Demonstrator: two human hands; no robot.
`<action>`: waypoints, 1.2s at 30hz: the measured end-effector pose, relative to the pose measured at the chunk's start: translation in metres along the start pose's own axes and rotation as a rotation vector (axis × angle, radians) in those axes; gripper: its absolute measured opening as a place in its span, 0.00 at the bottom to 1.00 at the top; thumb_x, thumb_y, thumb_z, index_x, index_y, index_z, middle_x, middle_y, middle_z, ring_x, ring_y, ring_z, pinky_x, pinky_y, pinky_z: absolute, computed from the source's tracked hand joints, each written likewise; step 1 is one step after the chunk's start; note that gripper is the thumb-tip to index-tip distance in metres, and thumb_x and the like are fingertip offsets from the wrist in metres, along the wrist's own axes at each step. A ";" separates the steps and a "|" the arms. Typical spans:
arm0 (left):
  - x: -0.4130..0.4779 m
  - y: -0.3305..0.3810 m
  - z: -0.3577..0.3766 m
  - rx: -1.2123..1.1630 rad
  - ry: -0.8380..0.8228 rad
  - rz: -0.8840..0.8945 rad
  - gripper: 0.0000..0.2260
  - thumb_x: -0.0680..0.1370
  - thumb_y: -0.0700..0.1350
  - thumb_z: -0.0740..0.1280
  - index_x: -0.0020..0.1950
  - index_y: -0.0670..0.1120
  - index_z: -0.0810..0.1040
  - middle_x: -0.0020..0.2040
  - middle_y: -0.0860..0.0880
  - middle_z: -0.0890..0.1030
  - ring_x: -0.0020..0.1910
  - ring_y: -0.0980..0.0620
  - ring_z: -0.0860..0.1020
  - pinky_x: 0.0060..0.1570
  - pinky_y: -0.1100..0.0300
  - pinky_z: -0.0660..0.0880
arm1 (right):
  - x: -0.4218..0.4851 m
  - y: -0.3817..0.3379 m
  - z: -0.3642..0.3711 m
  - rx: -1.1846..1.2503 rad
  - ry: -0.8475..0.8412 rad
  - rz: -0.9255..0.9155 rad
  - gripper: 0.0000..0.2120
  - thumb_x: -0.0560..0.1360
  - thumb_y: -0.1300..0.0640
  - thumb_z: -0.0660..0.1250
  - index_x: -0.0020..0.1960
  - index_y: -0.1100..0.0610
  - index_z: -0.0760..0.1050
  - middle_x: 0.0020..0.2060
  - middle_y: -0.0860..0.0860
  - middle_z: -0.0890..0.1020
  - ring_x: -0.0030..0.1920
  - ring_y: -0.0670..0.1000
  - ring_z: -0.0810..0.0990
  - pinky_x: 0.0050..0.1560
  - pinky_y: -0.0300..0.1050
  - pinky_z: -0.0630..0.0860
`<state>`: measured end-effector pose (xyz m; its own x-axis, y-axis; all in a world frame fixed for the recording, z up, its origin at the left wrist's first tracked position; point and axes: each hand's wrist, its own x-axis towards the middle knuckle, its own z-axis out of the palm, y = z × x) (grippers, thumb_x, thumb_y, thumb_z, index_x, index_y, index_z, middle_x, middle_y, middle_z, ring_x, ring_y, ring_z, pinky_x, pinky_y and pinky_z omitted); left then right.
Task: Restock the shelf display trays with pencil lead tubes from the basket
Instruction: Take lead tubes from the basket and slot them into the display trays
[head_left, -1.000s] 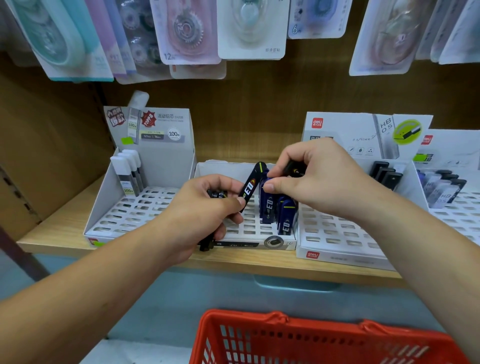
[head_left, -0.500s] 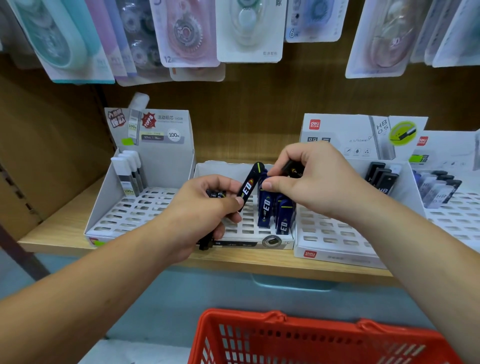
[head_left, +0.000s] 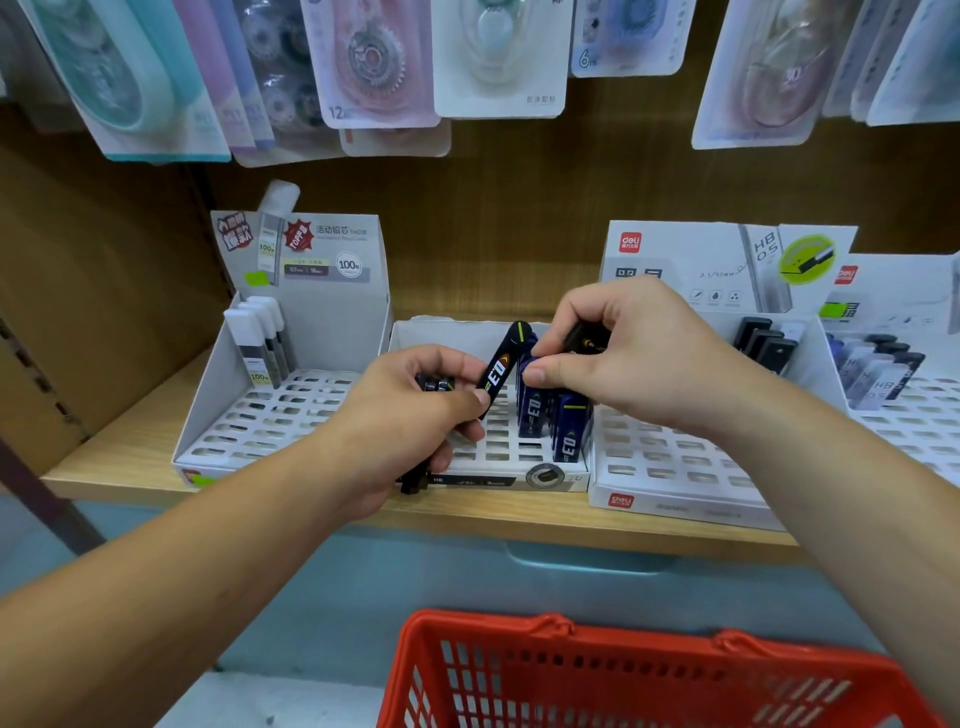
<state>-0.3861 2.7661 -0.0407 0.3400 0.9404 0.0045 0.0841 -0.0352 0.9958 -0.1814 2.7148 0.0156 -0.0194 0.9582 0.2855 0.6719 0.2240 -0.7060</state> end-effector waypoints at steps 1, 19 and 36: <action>0.000 0.000 0.000 0.004 -0.002 0.000 0.06 0.79 0.36 0.73 0.55 0.43 0.84 0.37 0.44 0.81 0.38 0.45 0.78 0.24 0.60 0.68 | 0.000 0.000 0.000 -0.008 -0.002 0.004 0.06 0.70 0.55 0.81 0.39 0.49 0.84 0.37 0.44 0.85 0.41 0.41 0.84 0.41 0.40 0.84; -0.006 0.031 -0.002 -0.038 -0.020 0.001 0.04 0.80 0.39 0.70 0.51 0.44 0.85 0.37 0.39 0.80 0.32 0.44 0.70 0.26 0.59 0.65 | 0.003 -0.007 -0.023 1.067 -0.020 0.265 0.13 0.83 0.63 0.62 0.54 0.63 0.86 0.45 0.57 0.76 0.48 0.56 0.77 0.52 0.52 0.83; -0.017 0.062 -0.052 0.026 0.130 0.209 0.07 0.79 0.45 0.73 0.53 0.44 0.81 0.37 0.40 0.84 0.28 0.47 0.73 0.26 0.60 0.71 | 0.015 -0.046 0.040 0.728 0.142 0.134 0.10 0.73 0.61 0.79 0.51 0.60 0.80 0.42 0.59 0.86 0.42 0.56 0.87 0.41 0.50 0.84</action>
<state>-0.4353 2.7649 0.0256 0.2291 0.9474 0.2233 0.0495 -0.2404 0.9694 -0.2421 2.7256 0.0262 0.1566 0.9644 0.2131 0.0016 0.2155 -0.9765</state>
